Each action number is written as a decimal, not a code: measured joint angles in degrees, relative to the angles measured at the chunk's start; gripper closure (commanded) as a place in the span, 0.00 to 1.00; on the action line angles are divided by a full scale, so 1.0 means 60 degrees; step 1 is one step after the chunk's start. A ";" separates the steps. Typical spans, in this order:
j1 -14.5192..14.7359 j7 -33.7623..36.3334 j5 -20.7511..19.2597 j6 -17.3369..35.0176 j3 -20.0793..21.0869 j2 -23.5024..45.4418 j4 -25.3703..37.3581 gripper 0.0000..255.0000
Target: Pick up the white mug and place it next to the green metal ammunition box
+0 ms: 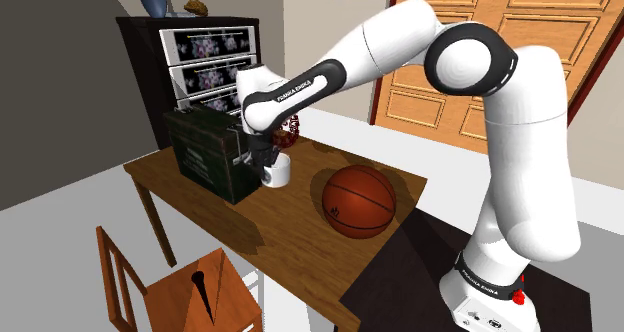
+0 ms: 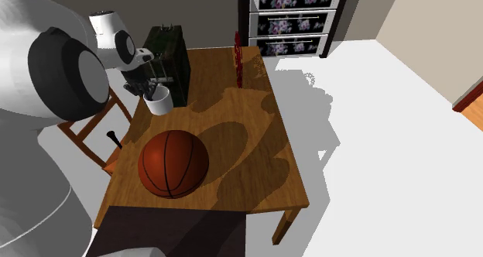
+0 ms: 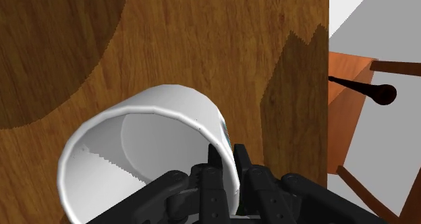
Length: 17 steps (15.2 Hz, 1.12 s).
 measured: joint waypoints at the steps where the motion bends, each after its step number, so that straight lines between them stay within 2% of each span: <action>1: 0.0005 0.0013 -0.0003 0.0081 0.0001 0.0042 -0.0039 1.00; 17: 0.0022 0.0127 -0.0087 0.1701 -0.0038 0.1175 -0.0528 1.00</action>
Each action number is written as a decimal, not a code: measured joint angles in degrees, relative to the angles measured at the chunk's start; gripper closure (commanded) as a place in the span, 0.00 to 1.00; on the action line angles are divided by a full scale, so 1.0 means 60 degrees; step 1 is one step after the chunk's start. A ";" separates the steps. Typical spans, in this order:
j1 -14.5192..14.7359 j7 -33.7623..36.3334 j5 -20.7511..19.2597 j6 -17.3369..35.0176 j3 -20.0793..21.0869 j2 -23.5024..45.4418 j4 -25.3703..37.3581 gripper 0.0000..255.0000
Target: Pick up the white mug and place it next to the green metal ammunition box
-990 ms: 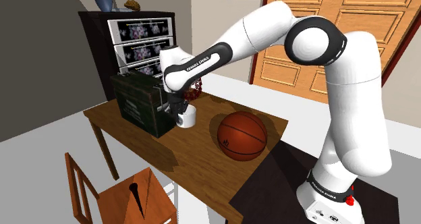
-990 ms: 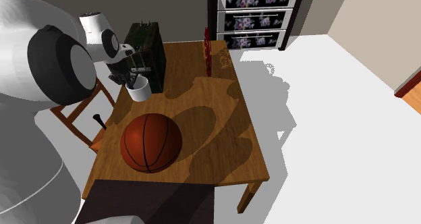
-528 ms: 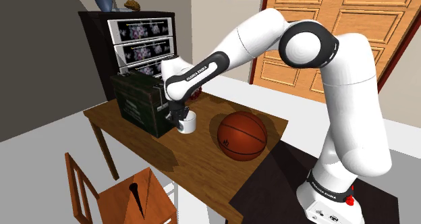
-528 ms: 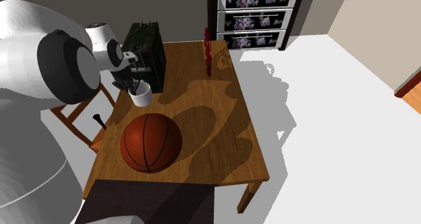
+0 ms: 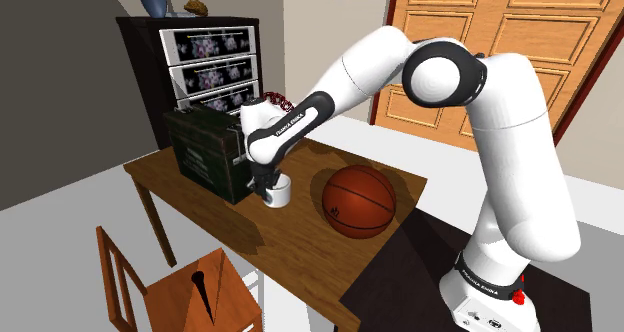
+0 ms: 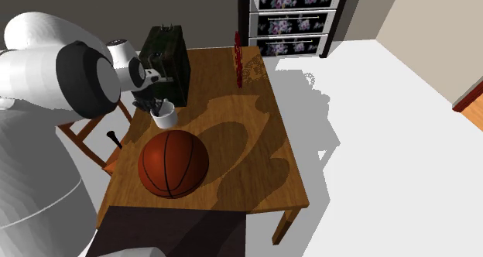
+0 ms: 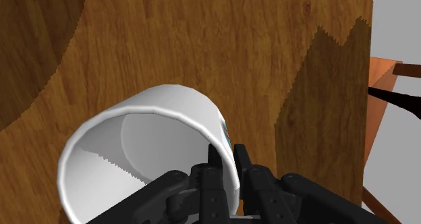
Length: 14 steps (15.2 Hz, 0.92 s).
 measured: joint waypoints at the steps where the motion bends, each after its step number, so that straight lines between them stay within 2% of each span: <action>1: -0.0001 0.0003 -0.0004 0.0080 -0.0003 0.0100 0.0019 1.00; 6: 0.0002 0.0030 -0.0029 0.0517 -0.0020 0.0494 -0.0022 1.00; 12: -0.0003 0.0027 -0.0032 0.0572 -0.0024 0.0550 -0.0018 1.00; 13: -0.0003 0.0027 -0.0032 0.0572 -0.0024 0.0550 -0.0018 0.00; 14: -0.0003 0.0027 -0.0032 0.0573 -0.0024 0.0550 -0.0017 0.00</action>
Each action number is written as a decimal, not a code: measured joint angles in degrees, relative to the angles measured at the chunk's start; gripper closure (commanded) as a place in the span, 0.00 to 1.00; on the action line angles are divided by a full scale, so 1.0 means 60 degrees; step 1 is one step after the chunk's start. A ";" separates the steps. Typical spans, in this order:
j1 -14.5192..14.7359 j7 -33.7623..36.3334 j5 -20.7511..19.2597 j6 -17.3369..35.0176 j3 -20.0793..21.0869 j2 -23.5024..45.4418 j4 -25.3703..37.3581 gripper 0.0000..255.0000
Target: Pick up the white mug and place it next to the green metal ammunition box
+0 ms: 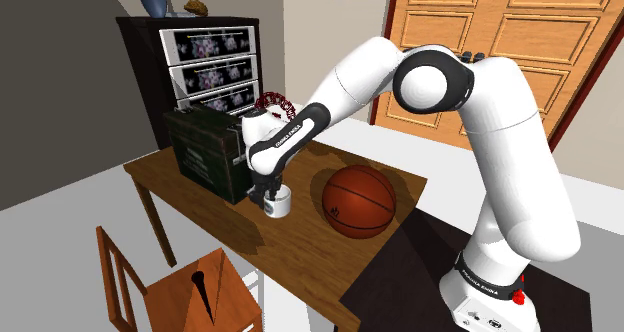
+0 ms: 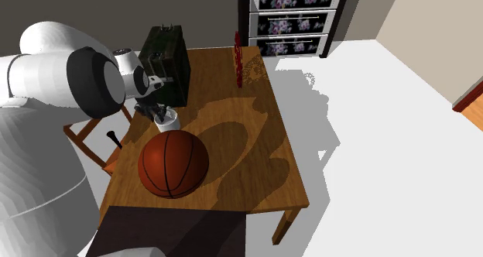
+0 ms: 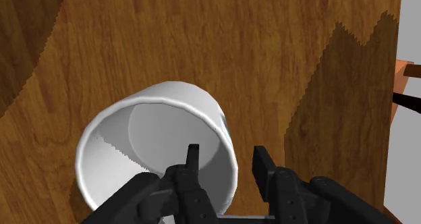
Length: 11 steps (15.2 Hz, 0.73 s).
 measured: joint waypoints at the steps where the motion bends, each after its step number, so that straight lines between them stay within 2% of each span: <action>1: 0.0000 0.0000 0.0000 0.0000 0.0000 0.0000 0.0000 0.00; 5: 0.0000 0.0000 0.0000 0.0000 0.0000 0.0000 0.0001 0.00; 11: 0.0015 -0.0030 0.0046 -0.0831 0.0034 -0.0723 0.0118 0.00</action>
